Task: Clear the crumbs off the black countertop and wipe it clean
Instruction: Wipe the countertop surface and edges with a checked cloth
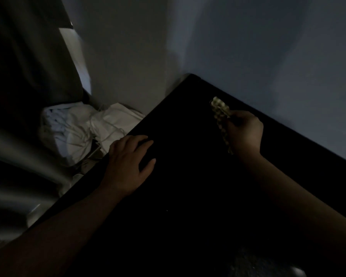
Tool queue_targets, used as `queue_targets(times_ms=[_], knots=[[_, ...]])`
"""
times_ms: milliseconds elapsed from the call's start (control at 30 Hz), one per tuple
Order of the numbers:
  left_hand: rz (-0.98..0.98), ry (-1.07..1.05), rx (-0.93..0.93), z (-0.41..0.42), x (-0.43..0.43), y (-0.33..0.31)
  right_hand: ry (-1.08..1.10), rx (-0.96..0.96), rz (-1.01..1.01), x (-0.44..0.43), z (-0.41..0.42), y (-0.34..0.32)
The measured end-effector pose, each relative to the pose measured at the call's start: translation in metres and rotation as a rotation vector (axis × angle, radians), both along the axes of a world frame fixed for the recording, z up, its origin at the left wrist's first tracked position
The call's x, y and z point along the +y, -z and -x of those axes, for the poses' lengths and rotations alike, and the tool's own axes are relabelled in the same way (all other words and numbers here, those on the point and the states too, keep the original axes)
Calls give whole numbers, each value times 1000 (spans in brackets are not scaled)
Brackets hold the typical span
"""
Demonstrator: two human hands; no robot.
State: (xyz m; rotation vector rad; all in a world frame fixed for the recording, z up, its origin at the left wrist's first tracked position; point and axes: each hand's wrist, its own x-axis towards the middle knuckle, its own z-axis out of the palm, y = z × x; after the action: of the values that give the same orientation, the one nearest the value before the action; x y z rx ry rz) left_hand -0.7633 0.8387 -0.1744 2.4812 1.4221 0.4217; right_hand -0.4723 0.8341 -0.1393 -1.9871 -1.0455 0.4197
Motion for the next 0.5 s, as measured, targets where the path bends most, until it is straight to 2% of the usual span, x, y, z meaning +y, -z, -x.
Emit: queue_targets(times_ms=[133,300,400,500], knots=[[20,-3,-68,0,2,4,-18,-77,23,42,-18,3],[21,16,-35,1,4,2,-7,-164,40,89,-35,13],[18,36,-24,2,5,2,5,-188,136,101,-33,21],[21,32,-27,1,6,3,-31,-230,40,99,-24,26]])
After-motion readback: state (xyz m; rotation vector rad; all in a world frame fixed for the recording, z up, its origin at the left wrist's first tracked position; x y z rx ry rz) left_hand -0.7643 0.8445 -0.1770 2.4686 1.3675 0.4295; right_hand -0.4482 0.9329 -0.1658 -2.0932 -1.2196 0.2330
